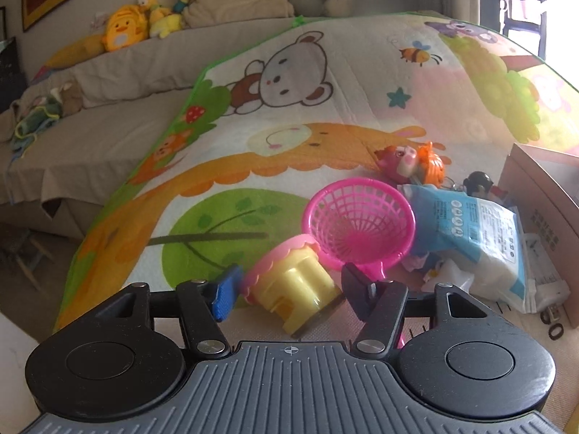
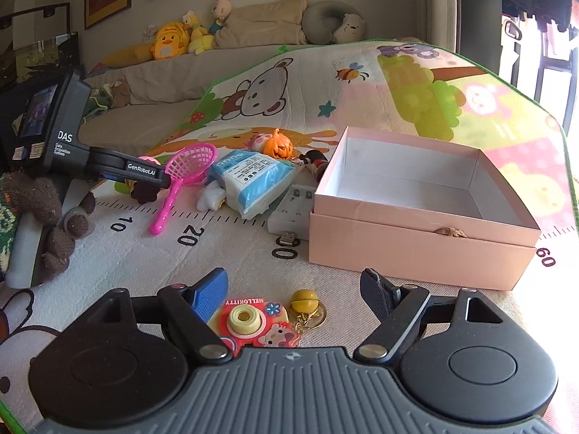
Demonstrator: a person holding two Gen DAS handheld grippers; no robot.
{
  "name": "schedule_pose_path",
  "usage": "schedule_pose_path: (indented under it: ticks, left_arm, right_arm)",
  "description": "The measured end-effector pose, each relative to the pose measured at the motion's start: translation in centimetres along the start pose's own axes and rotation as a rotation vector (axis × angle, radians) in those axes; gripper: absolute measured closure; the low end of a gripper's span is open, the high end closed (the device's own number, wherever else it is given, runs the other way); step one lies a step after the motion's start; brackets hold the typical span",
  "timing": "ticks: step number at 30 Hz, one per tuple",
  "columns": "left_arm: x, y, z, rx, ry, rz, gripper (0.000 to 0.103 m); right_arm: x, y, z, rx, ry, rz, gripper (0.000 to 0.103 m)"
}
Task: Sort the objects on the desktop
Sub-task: 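Grasp the yellow cup toy with the left gripper while right holds Hello Kitty toy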
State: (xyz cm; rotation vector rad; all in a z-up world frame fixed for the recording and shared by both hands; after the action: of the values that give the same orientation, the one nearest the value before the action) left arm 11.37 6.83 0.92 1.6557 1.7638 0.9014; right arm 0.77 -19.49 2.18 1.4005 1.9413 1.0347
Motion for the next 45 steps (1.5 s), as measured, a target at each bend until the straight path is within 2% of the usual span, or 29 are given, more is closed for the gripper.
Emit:
schedule_pose_path:
  ticks: [3, 6, 11, 14, 17, 21, 23, 26, 28, 29, 34, 37, 38, 39, 45]
  left_arm:
    - [-0.1, -0.5, -1.2, -0.033, 0.003, 0.033, 0.039]
    - [-1.3, -1.9, -3.9, -0.080, -0.019, 0.120, 0.040]
    - [-5.2, -7.0, -9.2, -0.134, -0.088, 0.354, 0.039]
    - [-6.9, -9.4, -11.0, -0.142, -0.110, 0.417, 0.039]
    - [-7.3, -10.1, -12.1, -0.132, -0.184, 0.391, 0.036]
    - [-7.8, -10.7, -13.2, -0.130, -0.258, 0.379, 0.027]
    - [-8.2, -11.0, -13.5, -0.127, -0.280, 0.385, 0.024]
    - [-8.5, -10.9, -13.2, -0.122, -0.269, 0.388, 0.024]
    - [-8.5, -10.8, -12.9, -0.118, -0.255, 0.384, 0.028]
    - [-8.6, -10.8, -12.8, -0.115, -0.251, 0.383, 0.038]
    - [-8.4, -10.4, -12.5, -0.127, -0.250, 0.386, 0.039]
    - [-8.1, -9.7, -12.3, -0.165, -0.193, 0.415, 0.040]
    - [-8.1, -9.5, -12.2, -0.175, -0.171, 0.428, 0.050]
    - [-8.0, -9.3, -11.8, -0.170, -0.153, 0.436, 0.055]
    - [-6.6, -9.6, -11.6, -0.122, -0.177, 0.373, 0.054]
  right_arm:
    - [0.2, -0.4, -0.3, 0.016, 0.013, -0.013, 0.019]
    - [0.4, -1.0, -0.6, 0.031, 0.021, -0.029, 0.018]
    - [0.0, -1.7, -0.7, 0.048, 0.003, -0.030, 0.018]
    - [-0.4, -1.8, -0.6, 0.055, -0.004, -0.017, 0.016]
    - [-0.4, -1.9, -0.6, 0.056, -0.007, -0.015, 0.015]
    - [-0.4, -1.8, -0.7, 0.061, -0.008, -0.021, 0.015]
    - [-0.4, -1.9, -0.9, 0.061, -0.011, -0.026, 0.015]
    - [-0.8, -2.2, -1.2, 0.059, -0.018, -0.018, 0.011]
    - [-1.3, -2.4, -1.3, 0.068, -0.024, -0.006, 0.010]
    - [-1.5, -2.5, -1.3, 0.074, -0.028, 0.000, 0.009]
    - [-2.4, -2.2, -1.5, 0.101, -0.061, 0.013, 0.008]
    - [-2.5, -1.9, -1.8, 0.089, -0.082, 0.010, 0.008]
    - [-2.4, -1.8, -1.9, 0.086, -0.081, 0.012, 0.008]
    - [-2.2, -1.6, -1.9, 0.084, -0.076, 0.012, 0.008]
    - [0.2, -1.2, -1.7, 0.077, 0.040, -0.059, 0.008]
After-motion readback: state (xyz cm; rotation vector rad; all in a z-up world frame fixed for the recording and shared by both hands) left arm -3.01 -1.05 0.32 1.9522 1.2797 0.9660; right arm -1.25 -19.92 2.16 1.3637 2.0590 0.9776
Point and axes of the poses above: each gripper's, at about its wrist camera, not at the fingertips, and z roughly the way its jaws point, x to its left, y to its top, the point moved 2 cm from there along z, roughly the way its jaws point
